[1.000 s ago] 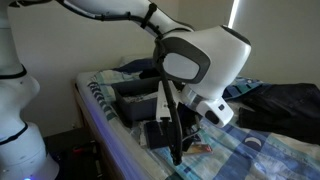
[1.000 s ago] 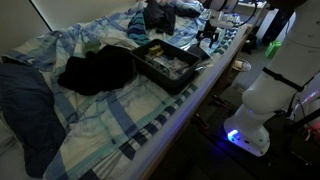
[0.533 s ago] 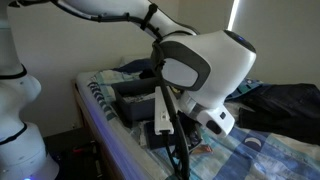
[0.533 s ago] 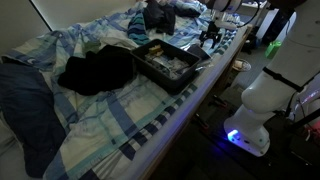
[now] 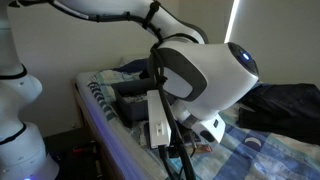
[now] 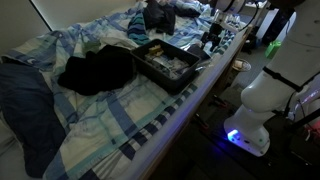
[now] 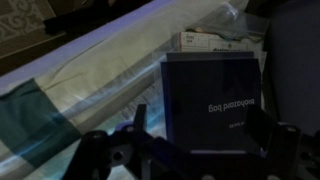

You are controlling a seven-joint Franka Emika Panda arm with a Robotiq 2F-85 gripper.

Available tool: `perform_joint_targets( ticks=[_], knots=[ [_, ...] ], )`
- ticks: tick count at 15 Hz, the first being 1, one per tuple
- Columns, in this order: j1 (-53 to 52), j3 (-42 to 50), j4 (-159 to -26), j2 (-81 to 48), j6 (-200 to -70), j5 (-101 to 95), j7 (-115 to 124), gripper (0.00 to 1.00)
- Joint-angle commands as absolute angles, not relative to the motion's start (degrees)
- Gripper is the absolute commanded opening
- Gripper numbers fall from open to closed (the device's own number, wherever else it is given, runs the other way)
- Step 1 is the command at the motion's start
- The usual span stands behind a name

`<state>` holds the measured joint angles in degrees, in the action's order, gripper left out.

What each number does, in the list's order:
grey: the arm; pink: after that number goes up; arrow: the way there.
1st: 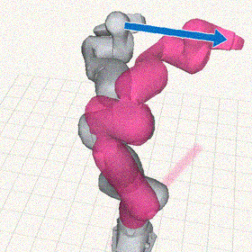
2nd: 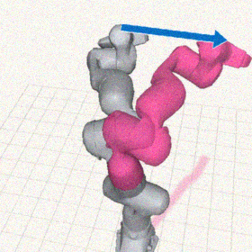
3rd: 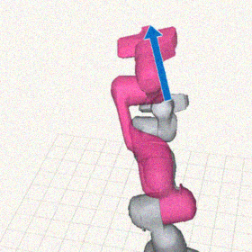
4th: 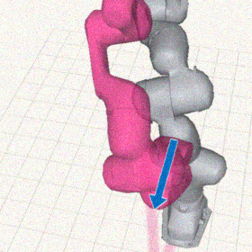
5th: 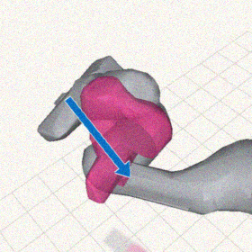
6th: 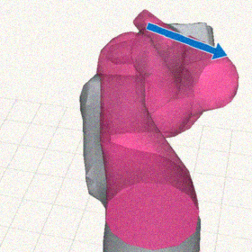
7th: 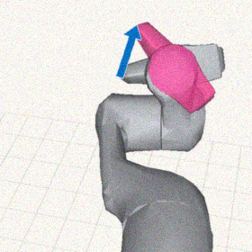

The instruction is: Pick the magazines on the bed and put them in the box

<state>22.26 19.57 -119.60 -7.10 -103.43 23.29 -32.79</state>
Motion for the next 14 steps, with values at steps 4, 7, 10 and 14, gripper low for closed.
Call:
perform_joint_targets(
  ticks=[4,7,10,14],
  knots=[
    [23.7,19.1,-117.6,-9.5,-98.1,25.1,-38.6,1.00],
    [23.5,18.6,-116.7,-11.0,-98.0,25.1,-39.7,1.00],
    [23.5,17.7,-116.1,-12.1,-97.4,26.0,-40.2,1.00],
    [23.5,16.7,-115.4,-13.1,-97.4,27.8,-39.6,0.75]
  ],
)
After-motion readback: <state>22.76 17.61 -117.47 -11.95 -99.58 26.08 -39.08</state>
